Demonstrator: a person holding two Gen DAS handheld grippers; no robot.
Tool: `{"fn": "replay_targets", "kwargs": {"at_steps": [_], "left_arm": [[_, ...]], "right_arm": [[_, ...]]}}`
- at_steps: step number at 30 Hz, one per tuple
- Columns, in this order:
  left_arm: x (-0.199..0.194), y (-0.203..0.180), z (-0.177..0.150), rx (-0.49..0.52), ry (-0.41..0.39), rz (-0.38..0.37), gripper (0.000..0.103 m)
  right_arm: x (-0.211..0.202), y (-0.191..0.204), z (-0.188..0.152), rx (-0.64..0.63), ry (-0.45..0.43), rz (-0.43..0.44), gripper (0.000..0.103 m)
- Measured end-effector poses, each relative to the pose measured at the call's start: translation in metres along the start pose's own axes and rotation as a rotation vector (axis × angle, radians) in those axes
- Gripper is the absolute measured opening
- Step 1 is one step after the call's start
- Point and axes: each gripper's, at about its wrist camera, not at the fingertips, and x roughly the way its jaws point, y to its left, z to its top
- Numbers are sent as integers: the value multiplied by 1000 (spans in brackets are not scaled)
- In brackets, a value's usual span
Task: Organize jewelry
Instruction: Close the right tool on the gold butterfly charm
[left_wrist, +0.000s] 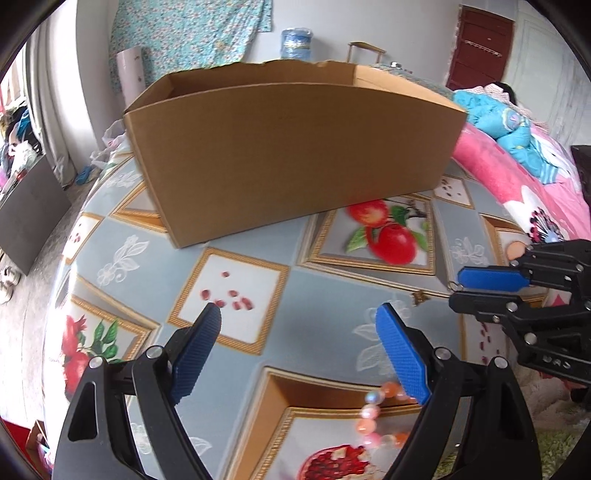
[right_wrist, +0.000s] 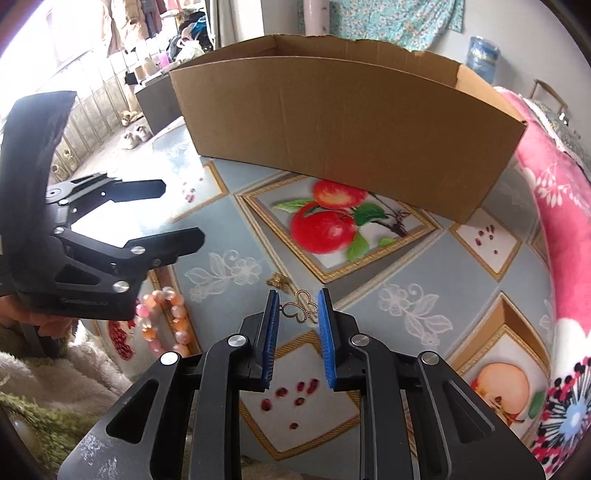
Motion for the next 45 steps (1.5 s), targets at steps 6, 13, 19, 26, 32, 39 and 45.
{"fn": "replay_targets", "kwargs": {"at_steps": [6, 13, 19, 26, 32, 39, 45], "left_arm": [[1, -36, 5, 94, -28, -64, 79], [14, -69, 7, 189, -3, -122, 48], [27, -78, 8, 216, 42, -133, 28], [30, -86, 7, 261, 47, -96, 23], [30, -93, 7, 295, 51, -72, 13], [32, -93, 9, 279, 68, -72, 13], [31, -92, 12, 260, 85, -93, 13]], "right_arm": [[4, -19, -11, 38, 22, -98, 19], [1, -36, -19, 91, 9, -98, 19], [-1, -44, -21, 93, 1, -84, 19], [2, -44, -19, 92, -5, -78, 19], [2, -43, -19, 92, -7, -78, 19], [2, -43, -18, 90, -9, -76, 19], [2, -45, -16, 103, -8, -62, 19]]}}
